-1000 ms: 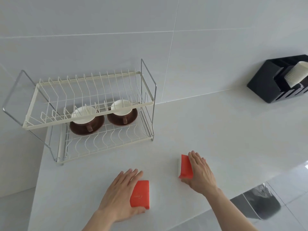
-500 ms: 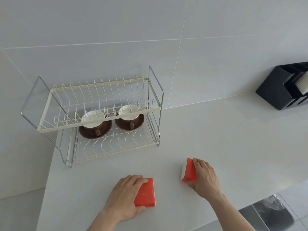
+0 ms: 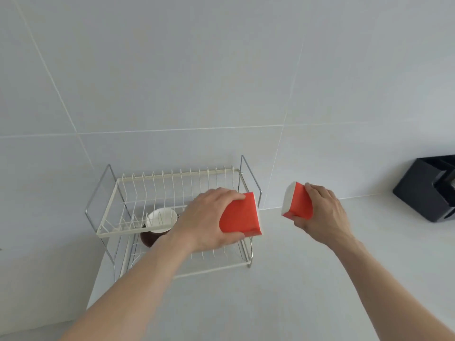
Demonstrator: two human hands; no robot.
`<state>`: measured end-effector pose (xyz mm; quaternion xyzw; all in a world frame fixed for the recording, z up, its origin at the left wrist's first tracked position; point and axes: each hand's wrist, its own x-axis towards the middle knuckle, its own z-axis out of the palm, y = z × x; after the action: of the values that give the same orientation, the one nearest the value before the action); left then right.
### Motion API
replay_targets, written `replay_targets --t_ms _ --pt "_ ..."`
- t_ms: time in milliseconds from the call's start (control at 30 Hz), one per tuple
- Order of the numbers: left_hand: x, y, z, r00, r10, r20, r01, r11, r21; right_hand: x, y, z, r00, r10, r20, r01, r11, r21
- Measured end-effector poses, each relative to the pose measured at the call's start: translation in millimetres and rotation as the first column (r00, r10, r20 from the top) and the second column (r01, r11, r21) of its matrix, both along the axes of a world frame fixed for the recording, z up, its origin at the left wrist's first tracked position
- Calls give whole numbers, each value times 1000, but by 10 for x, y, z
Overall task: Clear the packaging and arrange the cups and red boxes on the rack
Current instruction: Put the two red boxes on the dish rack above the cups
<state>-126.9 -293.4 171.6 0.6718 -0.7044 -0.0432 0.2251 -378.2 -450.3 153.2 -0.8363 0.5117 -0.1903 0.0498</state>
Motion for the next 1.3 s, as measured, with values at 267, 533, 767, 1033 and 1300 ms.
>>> replay_targets --t_ms 267,533,767,1033,1300 --pt "857 -148 1022 983 160 86 -145 976 -160 764 -227 1068 987 157 17 -150 968 -200" --pt "1660 13 1100 942 308 132 -290 947 -138 1662 -182 1158 939 342 -36 -341 911 -233" --pt "1970 96 584 932 334 137 -336 942 -10 2170 -128 700 889 434 -147 -448 890 -83" --pt "2095 -29 -15 941 320 112 -332 936 119 2407 -180 133 848 471 -244 -470 880 65" --pt "2138 -194 -402 949 305 83 -316 927 204 2539 -244 -153 833 498 -241 -469 866 172"
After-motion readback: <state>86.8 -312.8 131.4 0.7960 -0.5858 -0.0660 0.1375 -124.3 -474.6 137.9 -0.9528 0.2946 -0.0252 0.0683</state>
